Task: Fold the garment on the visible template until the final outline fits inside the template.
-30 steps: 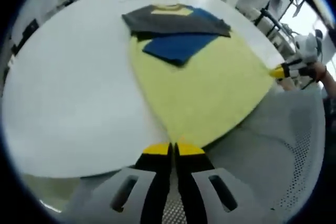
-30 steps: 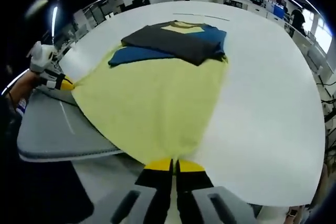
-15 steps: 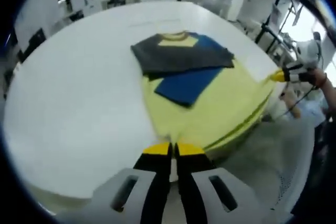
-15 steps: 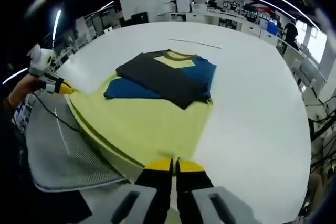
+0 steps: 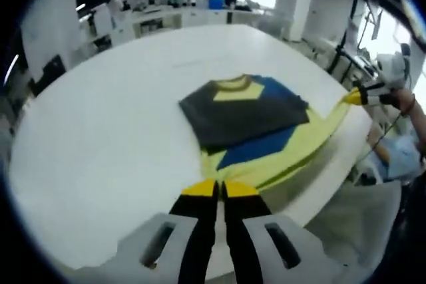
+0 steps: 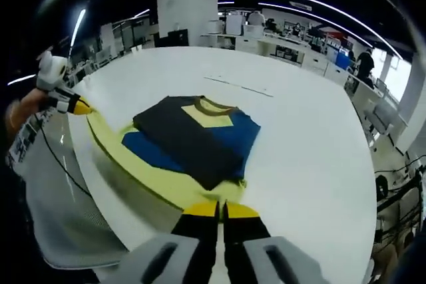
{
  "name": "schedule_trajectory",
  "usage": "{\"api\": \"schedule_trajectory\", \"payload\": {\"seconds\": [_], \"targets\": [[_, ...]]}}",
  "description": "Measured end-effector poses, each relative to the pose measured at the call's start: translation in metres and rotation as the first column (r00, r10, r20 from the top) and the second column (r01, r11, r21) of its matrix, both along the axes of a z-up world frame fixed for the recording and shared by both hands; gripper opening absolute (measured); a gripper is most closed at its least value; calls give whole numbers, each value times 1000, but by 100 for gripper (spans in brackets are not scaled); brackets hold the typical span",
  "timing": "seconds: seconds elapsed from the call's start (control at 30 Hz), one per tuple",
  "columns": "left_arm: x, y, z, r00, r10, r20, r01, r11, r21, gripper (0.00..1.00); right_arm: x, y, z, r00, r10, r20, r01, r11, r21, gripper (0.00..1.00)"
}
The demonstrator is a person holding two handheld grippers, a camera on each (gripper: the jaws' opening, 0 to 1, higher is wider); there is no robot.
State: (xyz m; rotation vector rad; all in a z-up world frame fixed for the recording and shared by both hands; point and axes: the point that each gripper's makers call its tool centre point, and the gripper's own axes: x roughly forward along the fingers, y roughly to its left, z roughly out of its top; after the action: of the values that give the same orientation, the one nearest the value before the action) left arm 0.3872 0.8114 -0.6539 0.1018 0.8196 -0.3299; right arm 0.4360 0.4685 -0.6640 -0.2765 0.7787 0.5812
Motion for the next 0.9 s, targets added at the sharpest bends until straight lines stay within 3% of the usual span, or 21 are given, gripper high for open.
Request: {"api": "schedule_trajectory", "payload": {"seconds": [0.53, 0.67, 0.8, 0.9], "targets": [[82, 9, 30, 987, 89, 137, -86, 996, -25, 0, 90, 12, 31, 992, -36, 122, 33, 999, 27, 0], [103, 9, 37, 977, 139, 160, -127, 988, -84, 0, 110, 14, 35, 988, -51, 144, 47, 998, 33, 0], [124, 12, 37, 974, 150, 169, -136, 987, -89, 0, 131, 15, 35, 985, -73, 156, 67, 997, 43, 0], [144, 20, 34, 963, 199, 183, -183, 978, -98, 0, 144, 15, 34, 983, -94, 158, 86, 995, 60, 0]]}}
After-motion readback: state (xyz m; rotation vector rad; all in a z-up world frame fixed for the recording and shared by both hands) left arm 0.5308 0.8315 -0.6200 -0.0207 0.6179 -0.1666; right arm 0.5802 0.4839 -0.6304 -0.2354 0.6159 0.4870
